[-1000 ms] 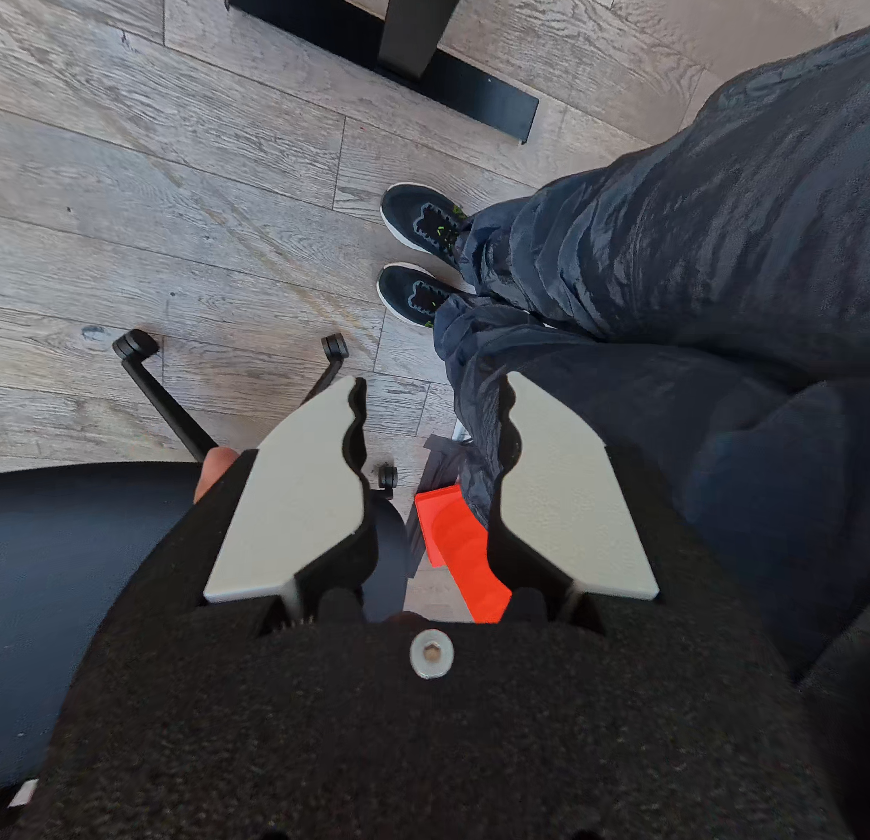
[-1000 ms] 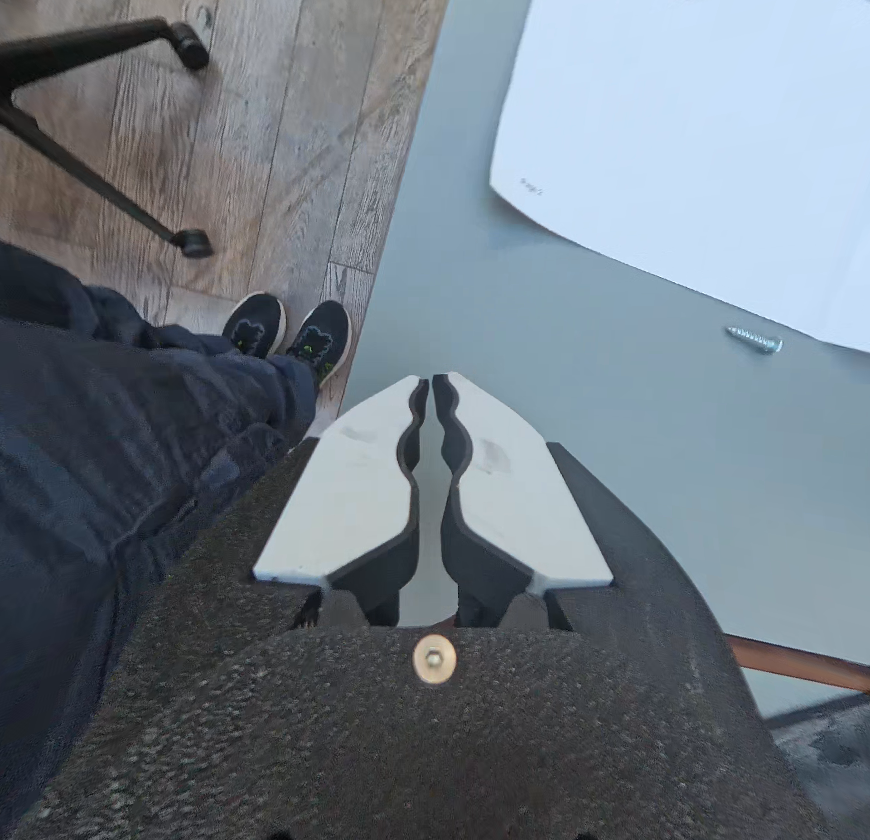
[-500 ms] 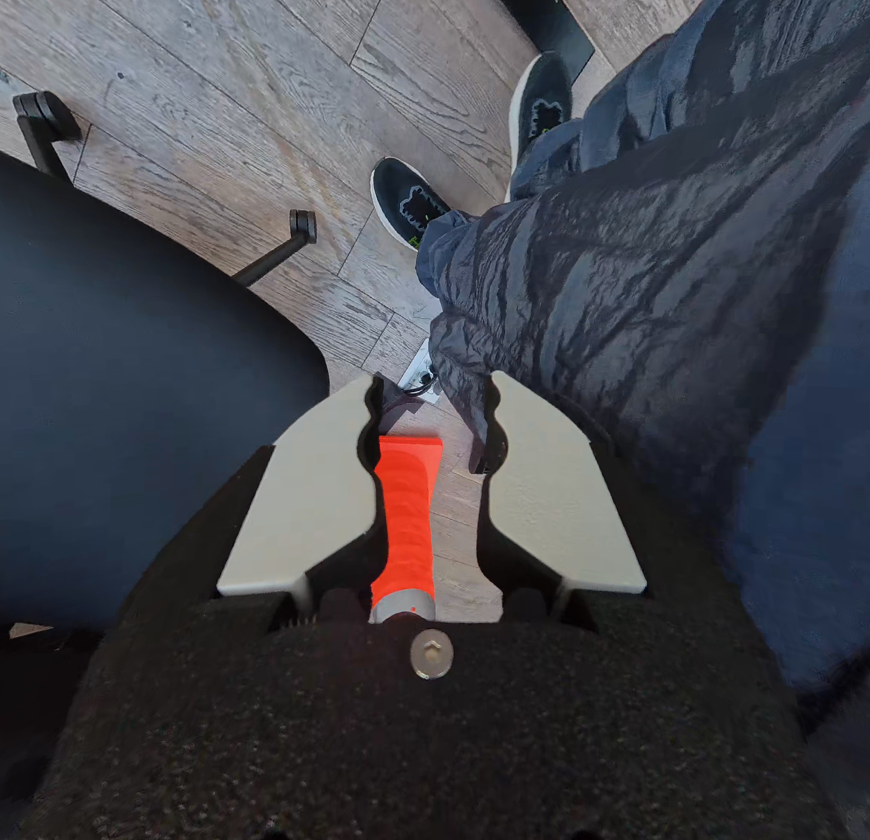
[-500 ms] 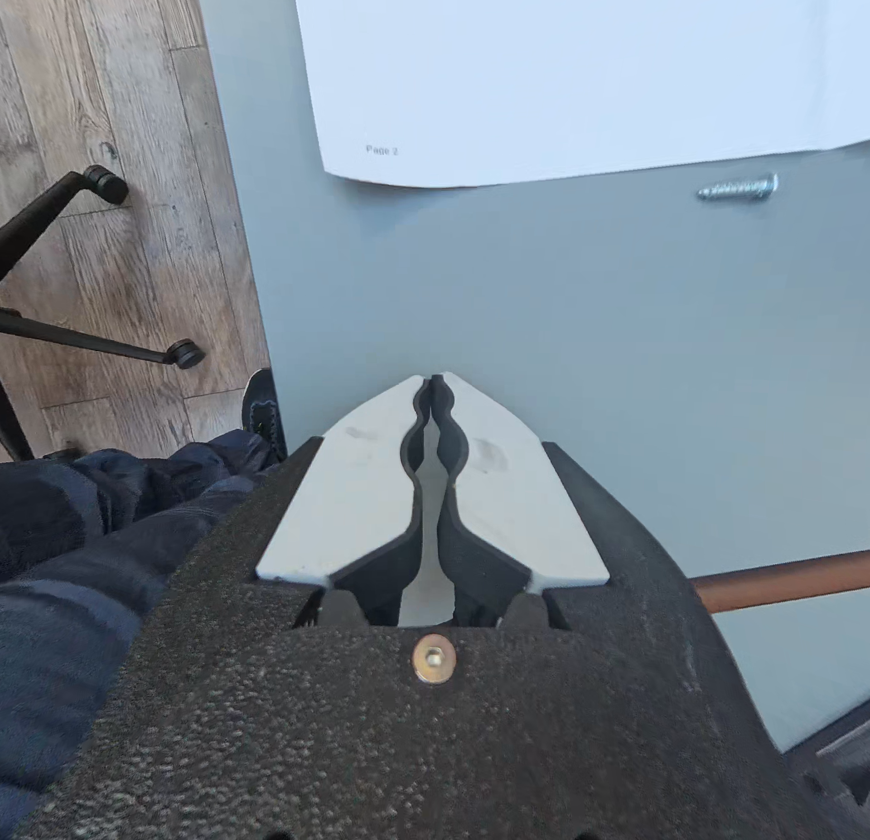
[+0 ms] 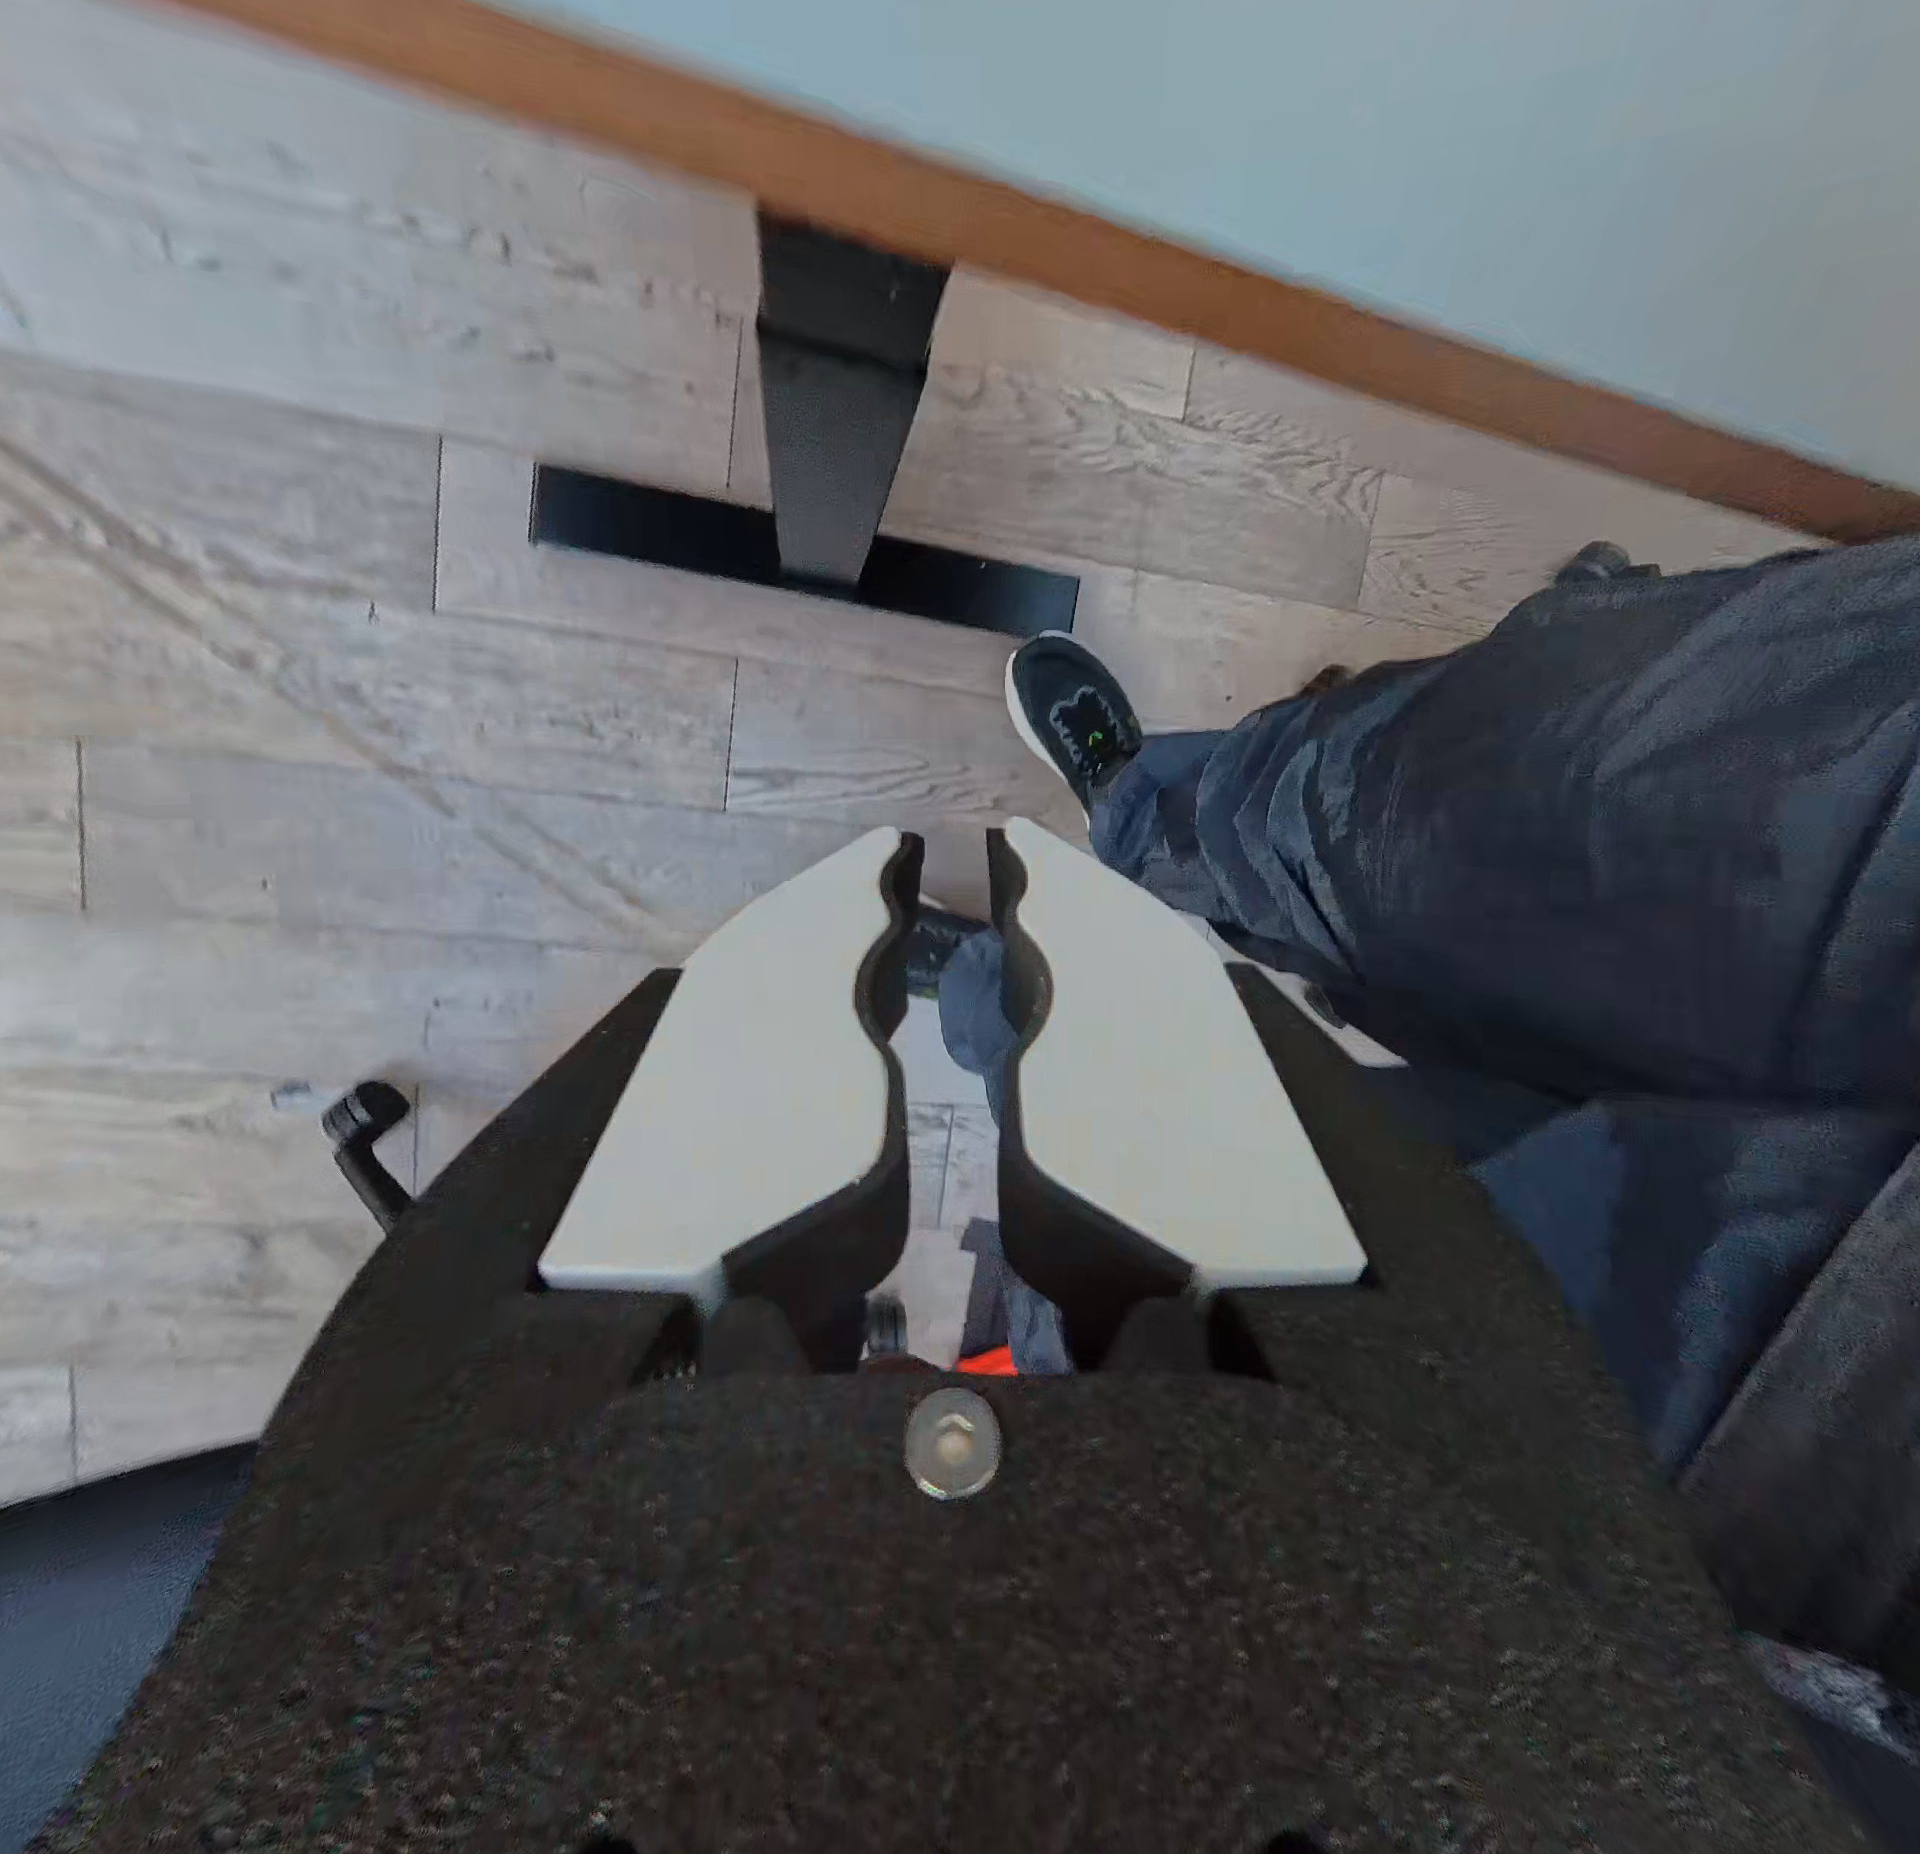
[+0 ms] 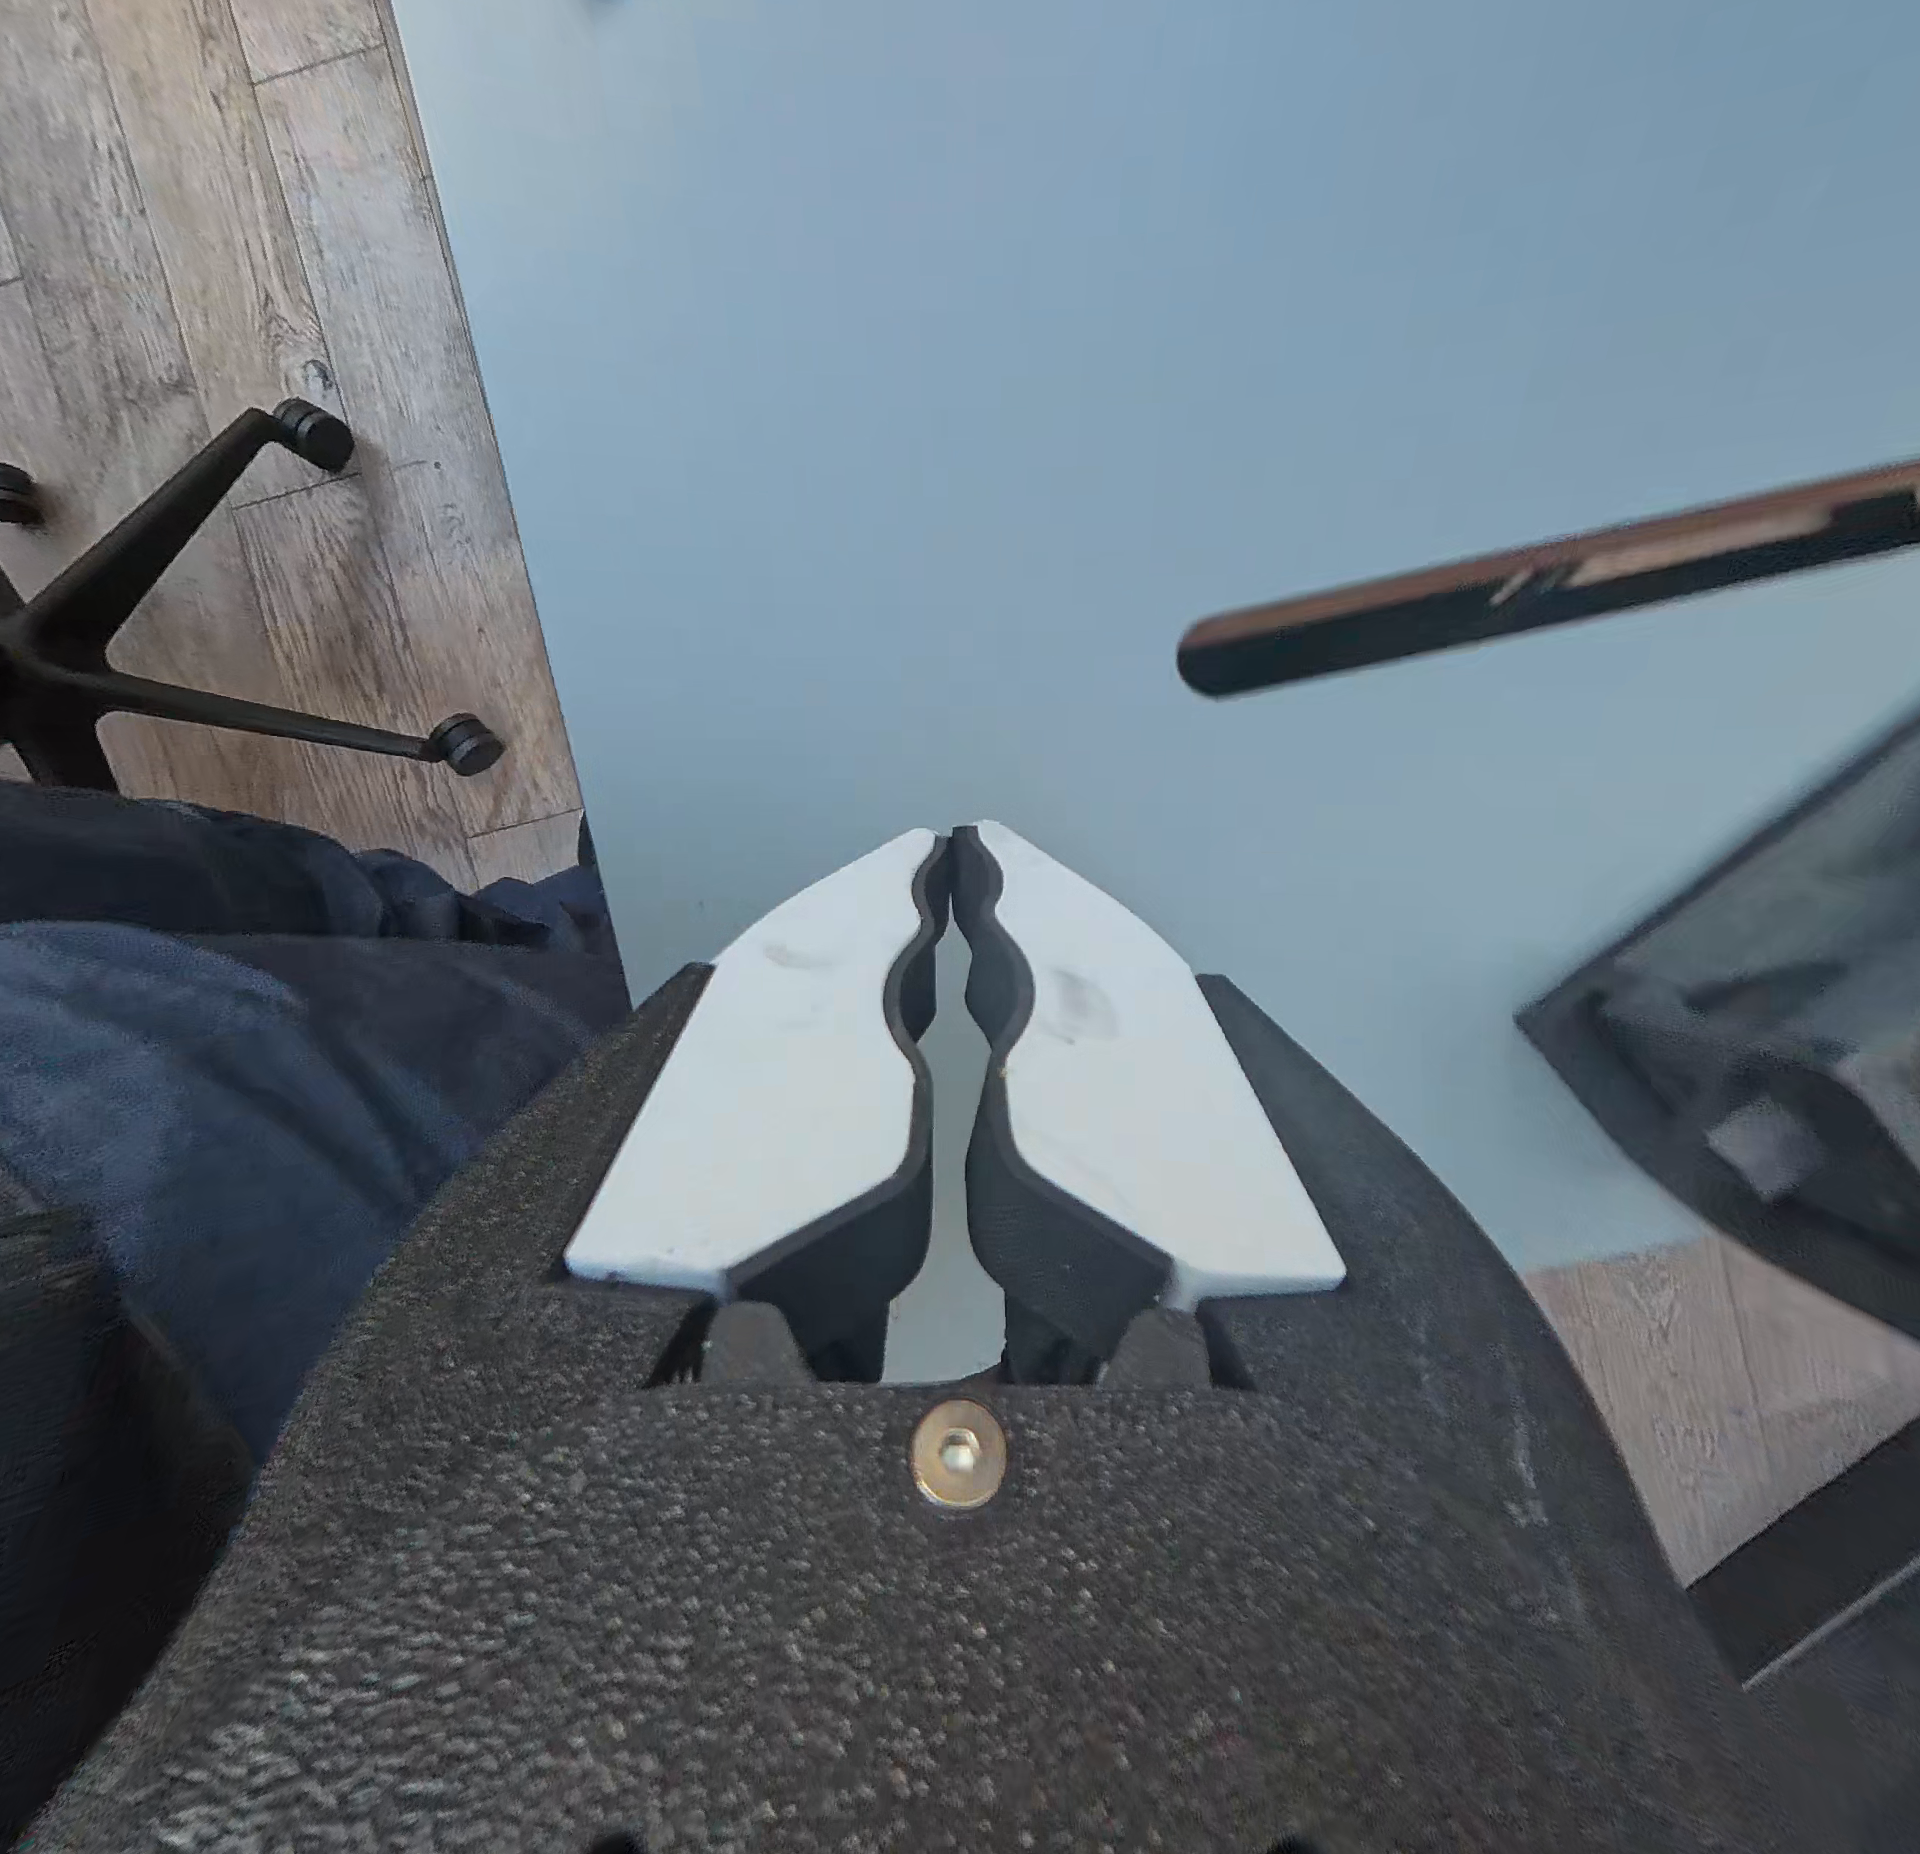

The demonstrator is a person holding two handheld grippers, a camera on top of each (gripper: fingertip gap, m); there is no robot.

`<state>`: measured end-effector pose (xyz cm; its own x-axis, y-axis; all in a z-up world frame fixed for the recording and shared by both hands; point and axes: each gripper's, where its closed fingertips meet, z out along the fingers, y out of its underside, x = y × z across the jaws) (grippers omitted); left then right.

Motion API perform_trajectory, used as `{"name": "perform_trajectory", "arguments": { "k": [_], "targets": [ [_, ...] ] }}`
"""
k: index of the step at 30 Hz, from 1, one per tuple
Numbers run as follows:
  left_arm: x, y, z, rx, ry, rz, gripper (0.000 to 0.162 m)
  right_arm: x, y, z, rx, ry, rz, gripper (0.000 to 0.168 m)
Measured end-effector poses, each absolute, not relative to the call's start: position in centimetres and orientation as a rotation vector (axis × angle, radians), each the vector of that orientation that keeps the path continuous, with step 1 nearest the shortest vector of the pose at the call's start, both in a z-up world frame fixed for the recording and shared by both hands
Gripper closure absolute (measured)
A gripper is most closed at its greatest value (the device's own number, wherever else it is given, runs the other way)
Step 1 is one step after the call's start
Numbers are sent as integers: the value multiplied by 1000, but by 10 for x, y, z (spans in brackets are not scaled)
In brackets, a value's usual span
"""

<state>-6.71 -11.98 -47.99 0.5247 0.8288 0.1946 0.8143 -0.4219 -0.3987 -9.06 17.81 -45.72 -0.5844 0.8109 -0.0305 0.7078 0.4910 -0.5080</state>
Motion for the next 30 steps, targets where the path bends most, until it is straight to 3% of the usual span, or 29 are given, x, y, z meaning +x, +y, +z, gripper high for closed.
{"name": "perform_trajectory", "arguments": {
  "k": [7,14,18,30],
  "targets": [
    [-145,14,-466,-2361,-1065,29,151,-41,238,-464,-1432,-2462,710,168],
    [-118,70,-515,-2587,-928,-52,160,-36,265,-462,-1487,-2403,744,168],
    [-114,90,-513,-2562,-899,-69,162,-40,276,-463,-1456,-2422,752,168],
    [-111,50,-490,-2438,-1134,102,160,-144,252,-447,-910,-2527,643,168]
  ]
}}
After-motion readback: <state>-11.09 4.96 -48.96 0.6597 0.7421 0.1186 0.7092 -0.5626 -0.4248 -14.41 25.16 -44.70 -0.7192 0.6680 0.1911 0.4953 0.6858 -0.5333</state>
